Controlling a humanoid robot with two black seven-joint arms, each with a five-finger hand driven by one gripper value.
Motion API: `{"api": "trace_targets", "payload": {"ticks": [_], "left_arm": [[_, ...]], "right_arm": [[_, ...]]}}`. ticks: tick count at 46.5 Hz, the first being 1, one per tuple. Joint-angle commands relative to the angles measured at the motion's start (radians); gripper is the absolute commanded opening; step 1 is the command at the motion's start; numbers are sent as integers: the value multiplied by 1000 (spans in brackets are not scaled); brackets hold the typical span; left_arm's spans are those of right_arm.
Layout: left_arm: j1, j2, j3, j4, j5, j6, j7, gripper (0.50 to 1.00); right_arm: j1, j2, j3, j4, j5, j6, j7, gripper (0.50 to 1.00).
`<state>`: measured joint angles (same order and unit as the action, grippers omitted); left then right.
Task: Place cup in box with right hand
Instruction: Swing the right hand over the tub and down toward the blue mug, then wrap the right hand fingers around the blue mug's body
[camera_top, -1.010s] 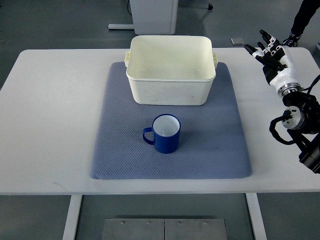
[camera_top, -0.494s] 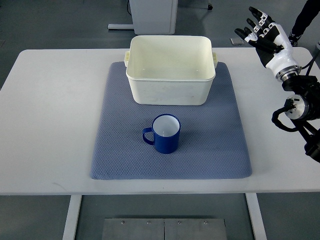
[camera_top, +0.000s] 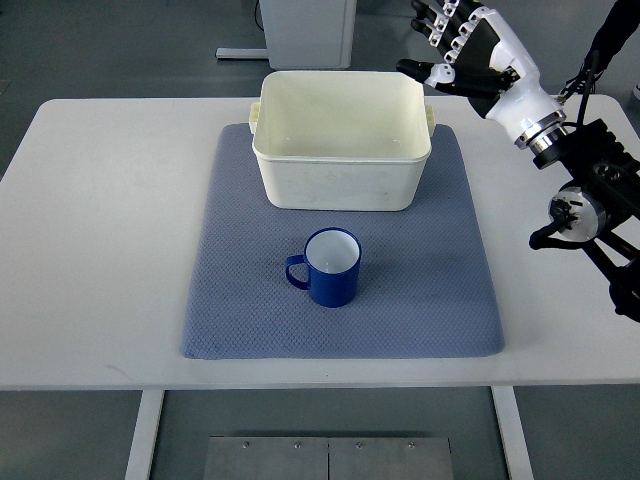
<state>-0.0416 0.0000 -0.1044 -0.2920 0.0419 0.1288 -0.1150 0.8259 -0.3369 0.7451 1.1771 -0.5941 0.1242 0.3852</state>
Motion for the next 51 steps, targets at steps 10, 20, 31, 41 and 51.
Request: {"api": "trace_targets", "payload": {"ticks": [10, 20, 31, 41, 51], "left_arm": [[0, 0, 0, 1, 1, 0, 0, 1000], [0, 0, 0, 1, 0, 0, 0, 1000], [0, 0, 0, 1, 1, 0, 0, 1000], [0, 0, 0, 1, 0, 0, 0, 1000], [0, 0, 0, 1, 0, 0, 0, 1000]], "right_arm": [[-5, -17, -98, 128, -92, 37, 11, 998], [-10, -19, -148, 141, -182, 55, 20, 998], [-30, -17, -214, 141, -239, 57, 27, 998], [-45, -16, -248, 136, -253, 54, 32, 998], [-64, -11, -262, 113, -260, 48, 32, 998]]}}
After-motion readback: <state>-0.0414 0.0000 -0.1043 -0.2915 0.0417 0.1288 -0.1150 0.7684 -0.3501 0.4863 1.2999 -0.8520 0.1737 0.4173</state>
